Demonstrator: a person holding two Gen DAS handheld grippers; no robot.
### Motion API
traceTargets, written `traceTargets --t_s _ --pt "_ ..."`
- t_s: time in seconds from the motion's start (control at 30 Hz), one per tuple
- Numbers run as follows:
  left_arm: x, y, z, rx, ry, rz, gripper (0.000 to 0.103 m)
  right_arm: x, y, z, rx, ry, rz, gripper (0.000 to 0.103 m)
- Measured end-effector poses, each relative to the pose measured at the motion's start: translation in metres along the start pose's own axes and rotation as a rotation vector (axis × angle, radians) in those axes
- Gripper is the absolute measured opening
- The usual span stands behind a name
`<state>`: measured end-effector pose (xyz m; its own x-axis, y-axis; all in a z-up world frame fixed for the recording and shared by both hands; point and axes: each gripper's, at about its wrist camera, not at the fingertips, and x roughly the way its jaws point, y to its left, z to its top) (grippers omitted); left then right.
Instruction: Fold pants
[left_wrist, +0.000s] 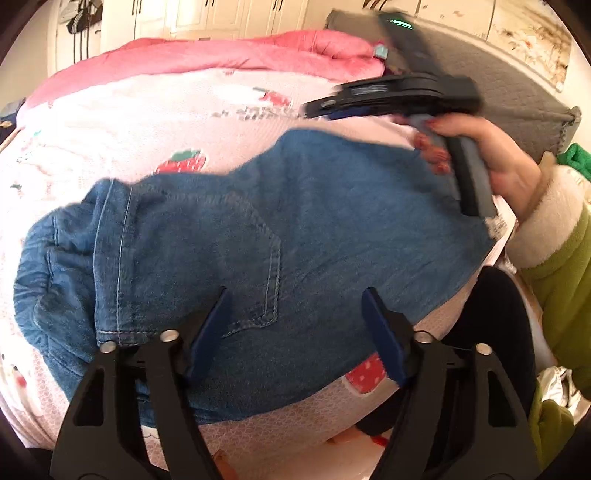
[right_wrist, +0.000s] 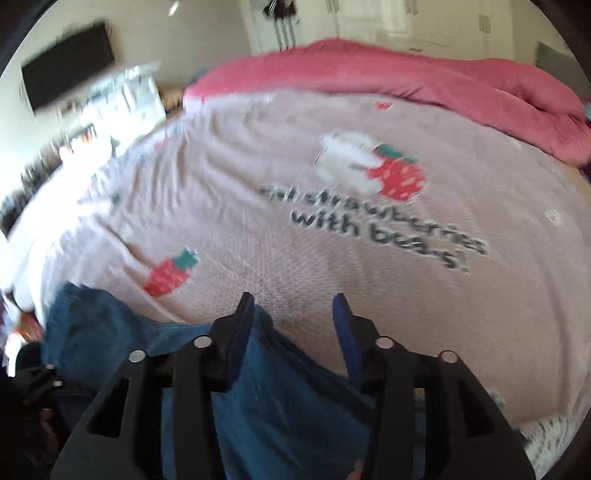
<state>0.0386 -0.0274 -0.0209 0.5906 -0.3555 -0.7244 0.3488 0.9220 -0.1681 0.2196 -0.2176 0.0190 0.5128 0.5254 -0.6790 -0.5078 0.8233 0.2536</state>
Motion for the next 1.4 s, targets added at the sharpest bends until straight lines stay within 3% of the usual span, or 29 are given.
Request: traceTargets --t_s 0.13,0.33,0.57,0.83,0.87,0.9,0.93,1.13,1.4 --pt "-0.02 -0.006 0.011 0.012 -0.111 -0.041 0.079 -0.071 -0.045 -0.024 0.113 -0.097 -0.03 0.057" --pt "-0.009 -0.015 0.058 0.051 -0.106 -0.031 0.087 -0.139 -0.117 -0.066 0.26 -0.144 -0.174 0.061" --pt "0.057 -0.007 0.115 0.025 0.04 -0.059 0.087 -0.136 -0.145 -0.089 0.343 -0.103 -0.136 0.061" --pt "0.113 0.006 0.149 0.029 0.099 -0.007 0.087 -0.099 -0.151 -0.078 0.338 -0.041 -0.149 0.06" --pt "0.116 0.008 0.15 0.016 0.1 -0.011 0.087 -0.094 -0.152 -0.077 0.344 -0.028 -0.151 0.057" --pt "0.122 0.01 0.149 0.003 0.106 -0.016 0.087 -0.09 -0.152 -0.078 0.342 -0.02 -0.136 0.028" --pt "0.126 0.011 0.148 0.002 0.116 -0.011 0.087 -0.088 -0.15 -0.079 0.332 -0.016 -0.126 0.005" --pt "0.143 0.007 0.139 0.071 0.151 0.044 0.083 -0.109 -0.152 -0.093 0.32 -0.076 -0.23 0.005" --pt "0.152 0.008 0.138 0.075 0.147 0.083 0.083 -0.086 -0.17 -0.106 0.375 -0.059 -0.242 0.008"
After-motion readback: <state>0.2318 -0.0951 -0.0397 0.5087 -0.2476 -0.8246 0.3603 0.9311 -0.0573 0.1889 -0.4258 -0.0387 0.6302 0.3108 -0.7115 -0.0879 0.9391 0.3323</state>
